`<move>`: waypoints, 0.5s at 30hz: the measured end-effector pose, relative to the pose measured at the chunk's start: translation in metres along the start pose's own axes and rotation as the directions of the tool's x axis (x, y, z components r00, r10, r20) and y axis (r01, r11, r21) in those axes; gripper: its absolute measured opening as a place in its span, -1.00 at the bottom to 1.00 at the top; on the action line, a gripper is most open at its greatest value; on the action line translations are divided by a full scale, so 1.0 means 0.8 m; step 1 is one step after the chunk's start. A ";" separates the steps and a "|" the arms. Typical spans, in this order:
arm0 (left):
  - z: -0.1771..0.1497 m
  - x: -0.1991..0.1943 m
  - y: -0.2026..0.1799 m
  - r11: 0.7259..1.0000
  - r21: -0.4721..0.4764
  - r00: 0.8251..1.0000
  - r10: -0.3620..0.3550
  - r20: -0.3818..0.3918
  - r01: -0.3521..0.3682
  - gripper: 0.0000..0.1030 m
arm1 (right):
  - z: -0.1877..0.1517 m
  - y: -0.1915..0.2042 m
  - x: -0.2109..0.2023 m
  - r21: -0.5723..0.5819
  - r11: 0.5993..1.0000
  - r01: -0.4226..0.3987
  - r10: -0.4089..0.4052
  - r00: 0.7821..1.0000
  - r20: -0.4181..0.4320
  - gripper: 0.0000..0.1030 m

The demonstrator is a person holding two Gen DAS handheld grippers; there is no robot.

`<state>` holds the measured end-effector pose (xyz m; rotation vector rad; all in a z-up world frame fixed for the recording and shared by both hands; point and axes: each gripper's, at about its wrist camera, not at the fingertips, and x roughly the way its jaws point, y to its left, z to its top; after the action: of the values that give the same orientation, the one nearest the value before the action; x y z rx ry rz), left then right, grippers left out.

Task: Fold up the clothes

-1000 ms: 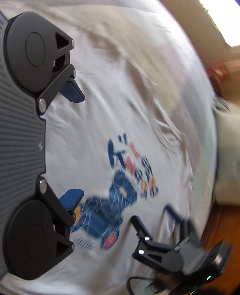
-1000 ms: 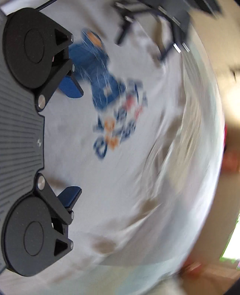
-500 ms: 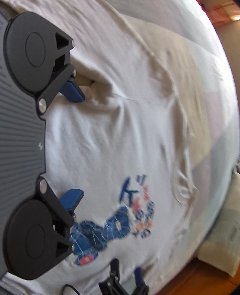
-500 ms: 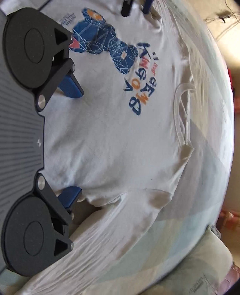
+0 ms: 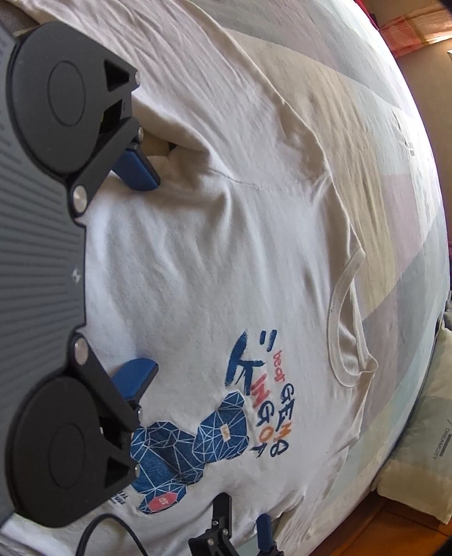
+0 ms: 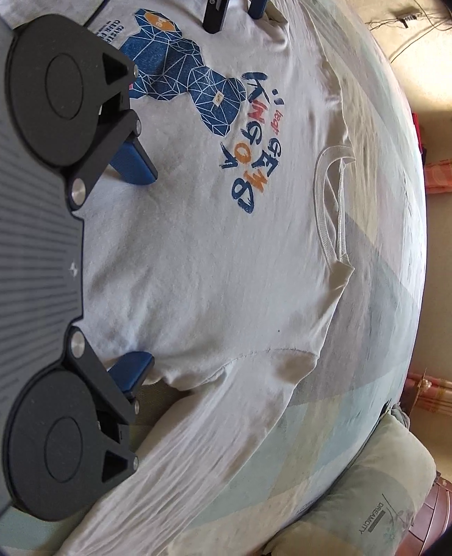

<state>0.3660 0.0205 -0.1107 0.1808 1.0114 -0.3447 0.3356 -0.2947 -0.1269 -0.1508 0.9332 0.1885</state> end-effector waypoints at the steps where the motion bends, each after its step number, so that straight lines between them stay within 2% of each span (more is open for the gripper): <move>1: -0.001 0.000 0.000 1.000 -0.001 1.000 0.000 0.003 0.000 0.99 | 0.001 0.001 0.000 -0.001 1.000 0.004 -0.004 1.000 -0.008 1.00; 3: -0.002 -0.001 0.000 1.000 -0.001 1.000 -0.001 0.012 0.001 0.99 | 0.002 0.002 -0.001 -0.008 1.000 0.002 -0.003 1.000 -0.022 1.00; 7: -0.015 -0.006 0.000 1.000 0.005 0.997 -0.005 0.081 0.004 0.99 | -0.001 -0.001 -0.003 -0.014 1.000 -0.014 0.014 1.000 -0.023 1.00; 10: -0.027 -0.016 -0.003 1.000 0.003 0.992 0.020 0.124 -0.021 0.98 | -0.006 0.005 -0.012 -0.008 1.000 0.015 -0.015 1.000 -0.018 1.00; 12: -0.036 -0.032 -0.008 0.998 -0.036 0.991 0.053 0.120 -0.049 0.98 | -0.009 0.012 -0.031 0.044 0.997 0.060 -0.059 0.998 -0.014 1.00; 15: -0.054 -0.066 -0.029 0.996 -0.058 0.990 0.070 0.119 -0.064 0.98 | -0.025 0.030 -0.068 0.120 0.991 0.059 -0.062 0.998 0.020 1.00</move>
<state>0.2973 0.0229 -0.0878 0.1427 0.8921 -0.2633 0.2830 -0.2808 -0.0954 -0.0665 0.9125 0.0783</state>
